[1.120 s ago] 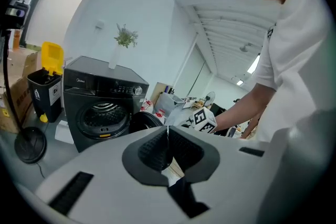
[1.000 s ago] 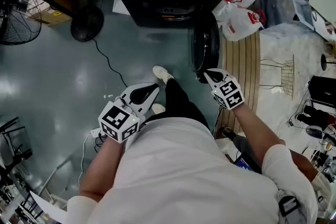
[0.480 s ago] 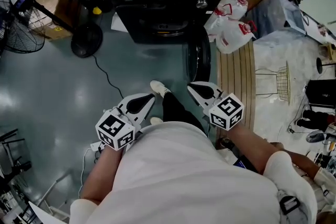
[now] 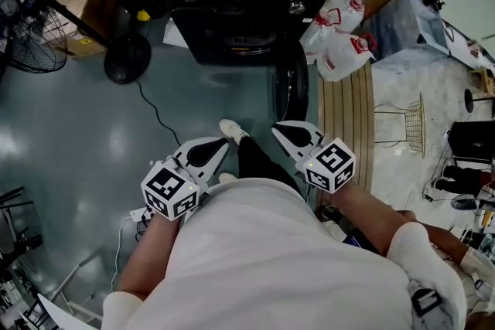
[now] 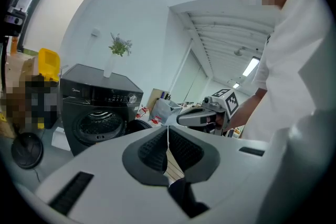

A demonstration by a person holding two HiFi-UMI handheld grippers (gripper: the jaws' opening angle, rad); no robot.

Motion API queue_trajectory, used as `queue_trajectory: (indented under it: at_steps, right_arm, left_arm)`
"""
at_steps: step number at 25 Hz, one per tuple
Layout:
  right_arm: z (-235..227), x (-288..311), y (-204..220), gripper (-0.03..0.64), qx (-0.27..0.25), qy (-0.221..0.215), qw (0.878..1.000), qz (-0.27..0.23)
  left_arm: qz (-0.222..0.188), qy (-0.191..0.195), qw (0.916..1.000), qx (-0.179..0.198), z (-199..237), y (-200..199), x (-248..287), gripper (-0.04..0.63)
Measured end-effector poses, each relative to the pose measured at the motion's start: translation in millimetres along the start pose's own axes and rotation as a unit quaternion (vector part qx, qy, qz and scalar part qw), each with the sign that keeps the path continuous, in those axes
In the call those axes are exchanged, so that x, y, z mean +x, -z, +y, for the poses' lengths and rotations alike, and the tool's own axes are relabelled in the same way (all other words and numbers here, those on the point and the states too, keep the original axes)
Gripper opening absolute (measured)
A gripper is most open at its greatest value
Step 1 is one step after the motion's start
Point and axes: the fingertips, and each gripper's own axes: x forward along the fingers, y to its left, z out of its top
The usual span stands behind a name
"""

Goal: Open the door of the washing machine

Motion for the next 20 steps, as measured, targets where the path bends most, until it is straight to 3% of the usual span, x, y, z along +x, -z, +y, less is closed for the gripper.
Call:
queue_trajectory:
  at_steps: [20]
  right_arm:
    - [2.5,8.8,-2.9,0.008,-0.017,-0.014,1.000,0.012]
  left_arm:
    - [0.000,-0.011,0.9999,-0.007,4.9,1.9,-2.8,0.021]
